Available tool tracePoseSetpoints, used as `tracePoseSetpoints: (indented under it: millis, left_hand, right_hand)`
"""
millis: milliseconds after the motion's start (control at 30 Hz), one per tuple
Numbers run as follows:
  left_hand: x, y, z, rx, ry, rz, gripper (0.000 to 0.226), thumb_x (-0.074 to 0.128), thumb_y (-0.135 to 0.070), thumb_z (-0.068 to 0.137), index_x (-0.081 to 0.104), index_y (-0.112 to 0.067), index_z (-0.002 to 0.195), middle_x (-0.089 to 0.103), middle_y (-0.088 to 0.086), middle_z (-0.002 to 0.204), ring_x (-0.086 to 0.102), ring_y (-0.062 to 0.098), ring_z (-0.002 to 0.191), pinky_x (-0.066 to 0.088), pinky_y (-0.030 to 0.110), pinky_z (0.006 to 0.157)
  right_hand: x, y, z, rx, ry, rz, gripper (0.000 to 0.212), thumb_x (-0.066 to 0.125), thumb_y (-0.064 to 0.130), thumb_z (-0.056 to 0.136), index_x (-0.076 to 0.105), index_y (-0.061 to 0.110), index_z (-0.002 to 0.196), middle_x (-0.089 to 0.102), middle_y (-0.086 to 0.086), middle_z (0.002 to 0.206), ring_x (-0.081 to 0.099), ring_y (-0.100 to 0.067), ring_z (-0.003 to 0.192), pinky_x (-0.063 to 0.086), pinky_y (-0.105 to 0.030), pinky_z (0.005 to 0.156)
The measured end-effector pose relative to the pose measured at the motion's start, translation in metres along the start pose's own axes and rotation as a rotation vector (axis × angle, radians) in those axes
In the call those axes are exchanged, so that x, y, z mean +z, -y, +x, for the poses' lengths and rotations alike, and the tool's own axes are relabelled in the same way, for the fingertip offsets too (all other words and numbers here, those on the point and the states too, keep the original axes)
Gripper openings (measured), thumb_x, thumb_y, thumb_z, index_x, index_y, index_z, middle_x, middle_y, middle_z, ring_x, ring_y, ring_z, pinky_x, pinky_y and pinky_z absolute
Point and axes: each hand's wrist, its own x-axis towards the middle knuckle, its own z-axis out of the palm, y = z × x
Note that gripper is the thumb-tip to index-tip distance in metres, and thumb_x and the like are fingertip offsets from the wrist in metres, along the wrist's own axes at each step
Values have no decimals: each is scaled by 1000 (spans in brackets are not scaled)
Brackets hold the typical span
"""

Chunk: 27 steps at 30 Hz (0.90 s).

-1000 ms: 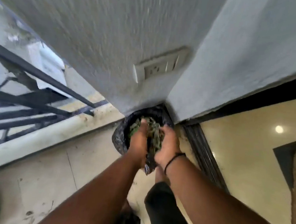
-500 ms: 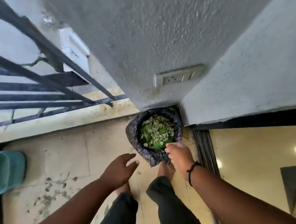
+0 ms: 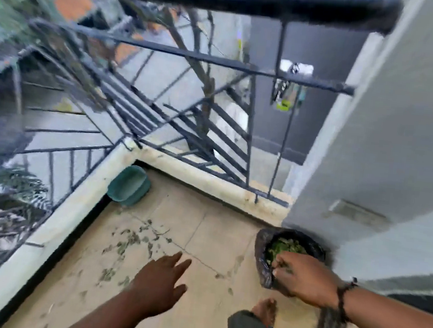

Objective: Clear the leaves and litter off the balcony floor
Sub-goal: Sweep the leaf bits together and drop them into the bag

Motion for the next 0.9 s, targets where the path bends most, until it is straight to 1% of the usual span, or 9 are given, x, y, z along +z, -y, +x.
tracePoseSetpoints:
  millis: [67,200,267,367,467,600,667,800,900]
  left_hand:
    - [11,18,-33,-84,-48,-34,67,37,-52,101,8,-31,158,4,-2,166,15,21,151,22,34,120]
    - [45,47,-116,-185,-210,-149,67,35,-52,102,7,-31,158,2,0,166,14,21,151,21,34,120]
    - [72,63,-169,-275,-253,-184,68,36,-52,101,6,-30,158,1,1,166,13,23,151,21,36,120]
    - [116,84,-244,-428,-318,-241,70,37,-54,100,5,-30,158,-1,2,166,11,26,152,19,39,120]
    - [154,102,-318,-565,-364,-326,73,38,-57,99,3,-32,158,-3,1,166,9,24,152,16,40,122]
    - [199,121,-405,-747,-438,-429,74,39,-59,98,3,-32,158,-2,1,166,9,24,152,17,40,122]
    - [219,128,-437,-835,-443,-471,75,39,-59,98,3,-31,158,-2,2,166,9,24,152,17,40,121]
    - [265,136,-478,-997,-427,-599,76,39,-59,98,3,-31,158,-2,2,166,11,24,152,20,39,120]
    - [291,141,-493,-1072,-406,-712,76,39,-60,98,3,-31,158,-3,0,166,11,23,152,21,39,120]
  right_hand:
    - [-2,22,-11,-103,11,-183,30,35,46,79,58,29,88,65,8,89,61,-13,83,52,-36,80]
    - [12,92,-41,-277,-35,-437,18,42,53,88,51,48,102,60,20,111,58,-5,100,48,-29,90]
    - [35,141,-58,-337,-50,-542,29,44,52,95,50,42,122,53,16,124,51,-8,114,42,-24,96]
    - [90,214,-75,-552,-111,-704,38,44,51,96,48,37,132,51,13,135,45,-11,127,36,-26,105]
    - [165,285,-88,-827,-93,-878,41,45,48,95,51,31,132,53,8,135,44,-19,131,36,-36,108]
    - [246,363,-111,-1117,-124,-890,44,47,46,90,54,28,129,54,2,135,43,-26,131,35,-40,107]
    - [272,388,-124,-1167,-101,-899,46,47,46,90,53,28,132,52,2,139,39,-25,136,34,-43,109]
    - [320,419,-133,-1257,-16,-982,43,53,46,81,63,27,119,61,1,127,49,-30,128,45,-45,101]
    - [338,433,-126,-1242,58,-1030,43,52,47,87,57,30,126,51,1,142,35,-29,141,35,-45,110]
